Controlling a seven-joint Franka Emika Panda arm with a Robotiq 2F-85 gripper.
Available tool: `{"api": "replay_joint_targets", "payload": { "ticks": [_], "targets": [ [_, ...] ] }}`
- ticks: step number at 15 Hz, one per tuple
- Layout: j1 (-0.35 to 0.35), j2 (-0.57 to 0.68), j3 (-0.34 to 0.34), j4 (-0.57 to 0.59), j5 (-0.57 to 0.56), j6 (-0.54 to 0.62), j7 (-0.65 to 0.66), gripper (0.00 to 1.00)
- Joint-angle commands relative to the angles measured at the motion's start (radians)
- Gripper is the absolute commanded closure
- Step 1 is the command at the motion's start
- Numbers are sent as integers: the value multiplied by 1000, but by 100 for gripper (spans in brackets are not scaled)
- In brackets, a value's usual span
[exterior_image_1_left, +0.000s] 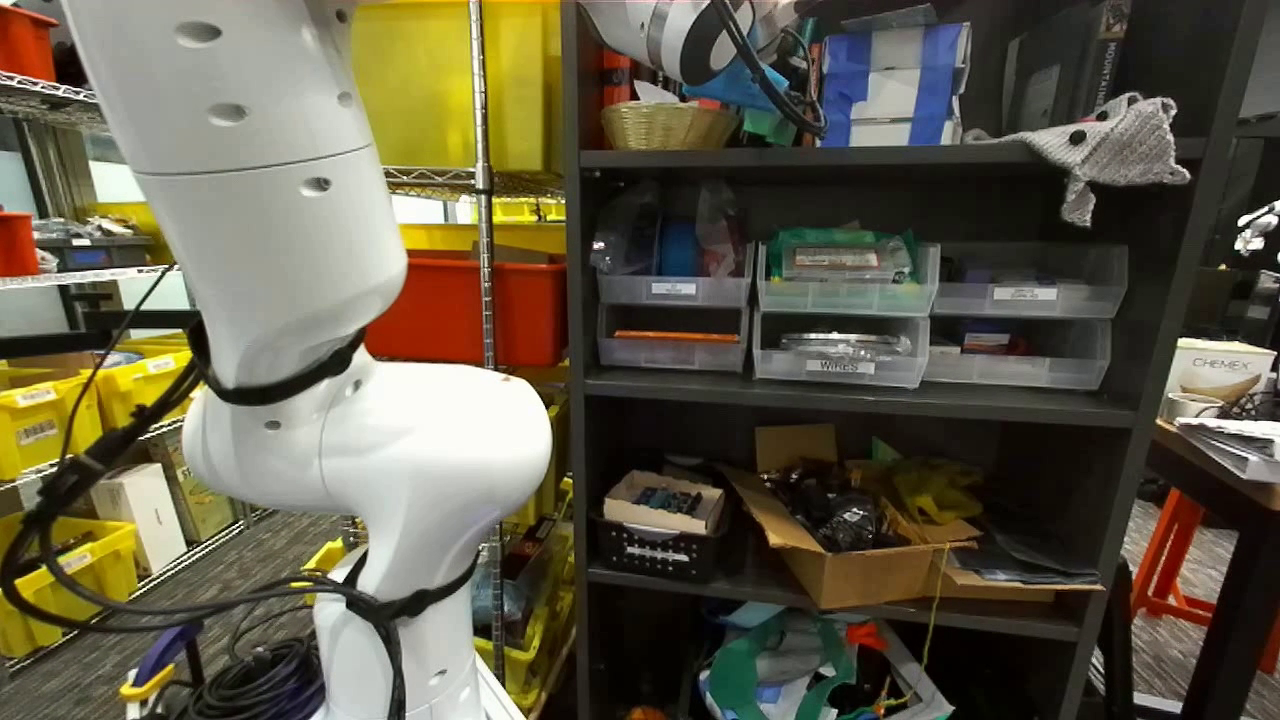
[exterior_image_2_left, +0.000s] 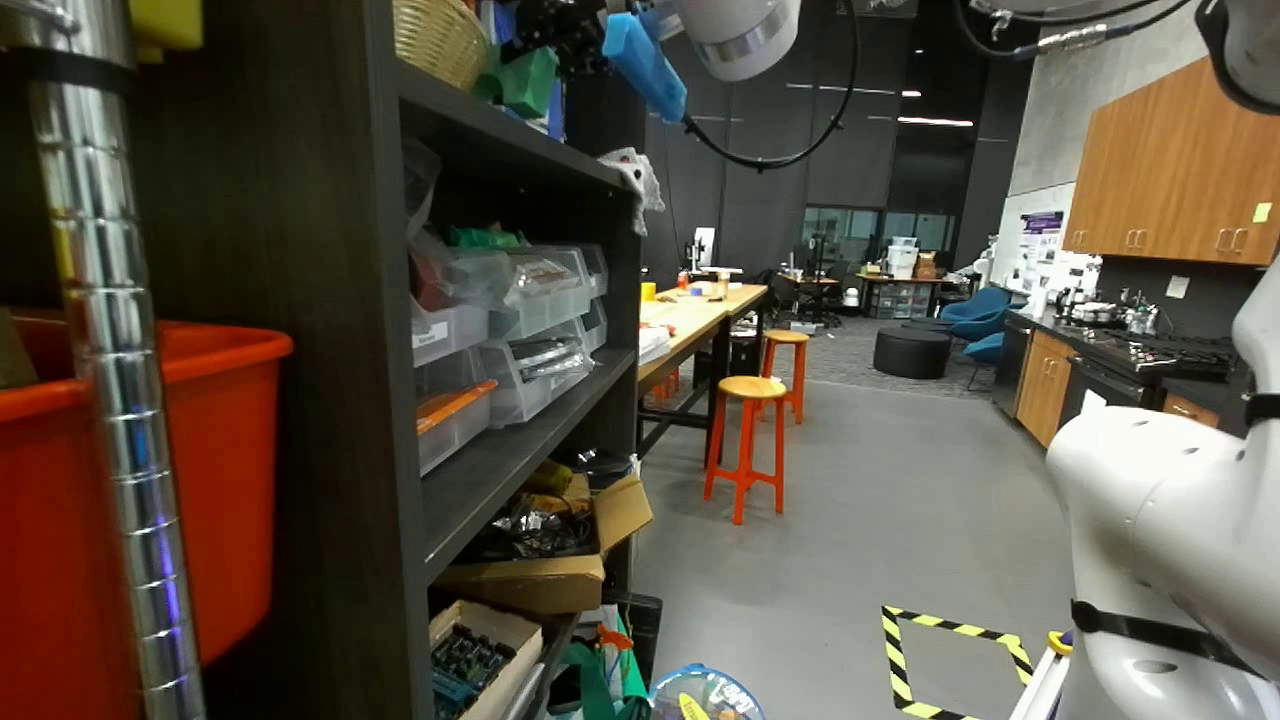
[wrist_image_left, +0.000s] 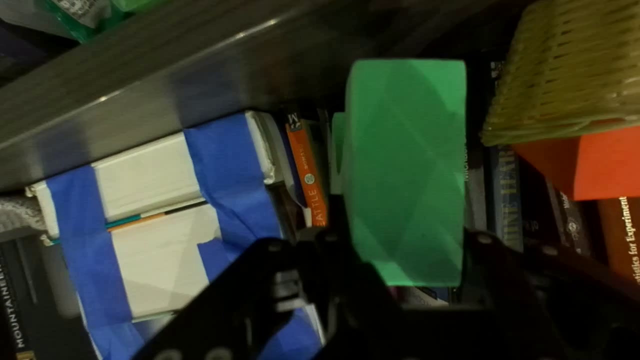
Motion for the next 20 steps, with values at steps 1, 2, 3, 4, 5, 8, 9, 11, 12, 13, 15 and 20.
{"api": "replay_joint_targets", "payload": {
  "ticks": [1, 2, 3, 4, 5, 8, 9, 11, 12, 13, 15, 20],
  "targets": [
    [-4, 5, 4, -9, -5, 29, -1, 84],
    [-4, 5, 4, -11, -5, 31, 0, 84],
    [-4, 4, 5, -14, -6, 34, -1, 84],
    [-3, 4, 5, -17, -6, 39, -2, 84],
    [-3, 4, 5, -19, -6, 44, -2, 84],
    [-2, 6, 5, -23, -7, 54, -6, 84],
    [-3, 7, 5, -25, -8, 54, -7, 84],
    [-7, 4, 8, -34, -13, 50, -4, 84],
    [-8, 2, 9, -40, -15, 44, -5, 84],
    [-10, -1, 11, -46, -18, 40, -3, 84],
    [-11, -1, 11, -53, -23, 41, -4, 84],
    [-19, -4, 16, -51, -37, 37, 8, 23]
  ]
}}
